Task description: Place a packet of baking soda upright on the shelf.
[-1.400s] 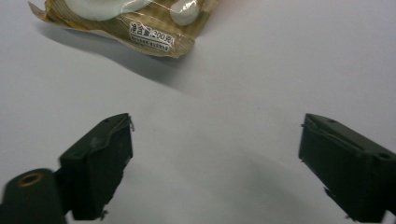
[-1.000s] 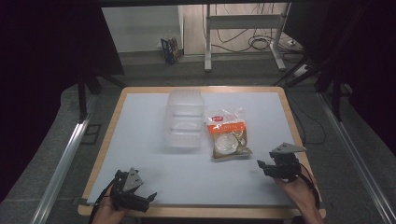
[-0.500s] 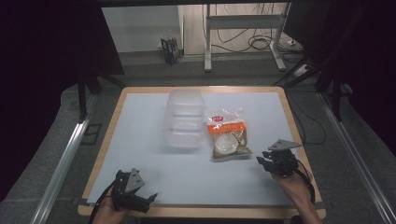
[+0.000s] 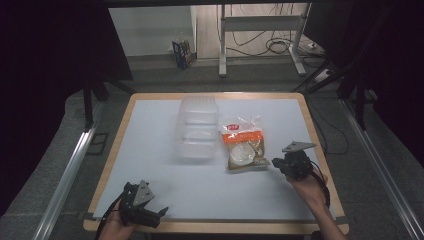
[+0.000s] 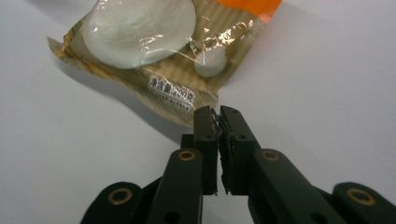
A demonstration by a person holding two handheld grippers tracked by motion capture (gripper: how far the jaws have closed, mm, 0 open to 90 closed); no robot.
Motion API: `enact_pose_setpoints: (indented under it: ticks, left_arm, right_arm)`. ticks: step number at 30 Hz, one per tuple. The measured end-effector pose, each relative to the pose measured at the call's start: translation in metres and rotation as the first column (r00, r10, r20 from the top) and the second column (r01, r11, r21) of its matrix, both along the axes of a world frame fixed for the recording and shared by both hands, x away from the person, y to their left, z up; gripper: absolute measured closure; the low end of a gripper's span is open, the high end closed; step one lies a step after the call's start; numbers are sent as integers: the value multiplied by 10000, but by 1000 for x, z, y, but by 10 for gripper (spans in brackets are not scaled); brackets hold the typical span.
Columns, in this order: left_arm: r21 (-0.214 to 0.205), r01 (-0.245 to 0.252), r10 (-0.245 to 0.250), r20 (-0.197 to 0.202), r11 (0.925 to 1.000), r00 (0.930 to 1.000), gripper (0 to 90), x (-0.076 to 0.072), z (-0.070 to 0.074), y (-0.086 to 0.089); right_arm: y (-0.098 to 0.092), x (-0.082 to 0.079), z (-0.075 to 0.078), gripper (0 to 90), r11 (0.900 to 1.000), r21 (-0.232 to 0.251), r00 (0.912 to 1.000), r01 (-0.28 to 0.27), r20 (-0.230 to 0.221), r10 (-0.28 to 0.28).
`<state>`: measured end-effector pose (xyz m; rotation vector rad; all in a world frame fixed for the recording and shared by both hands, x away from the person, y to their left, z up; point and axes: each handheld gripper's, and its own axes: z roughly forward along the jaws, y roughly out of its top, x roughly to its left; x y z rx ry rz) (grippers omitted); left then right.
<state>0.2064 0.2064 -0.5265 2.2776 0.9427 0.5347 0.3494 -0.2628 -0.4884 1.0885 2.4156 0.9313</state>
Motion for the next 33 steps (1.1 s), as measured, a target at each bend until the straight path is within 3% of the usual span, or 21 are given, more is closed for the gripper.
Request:
enact_pose_setpoints:
  ticks: [13,17,23,26,33]
  left_arm:
    - [-4,-5,5,5,10000,10000,0,0,0,0]
    - [-1,4,-4,9,10000,10000,0,0,0,0]
    - [26,14,-14,8,10000,10000,0,0,0,0]
    - [66,34,-34,24,10000,10000,0,0,0,-1]
    - [122,75,-75,25,9999,10000,0,0,0,0]
  right_arm:
    - [19,35,-9,886,9998,27,9993,-191,-318,192]
    - [27,45,-18,886,9988,-457,9991,-145,-396,127]
    - [21,48,-22,884,9981,-621,9985,0,-552,-34]
    - [19,48,-24,887,9991,-415,9971,-82,-766,50]
    - [19,40,-24,888,9986,-474,9967,-228,-785,190]
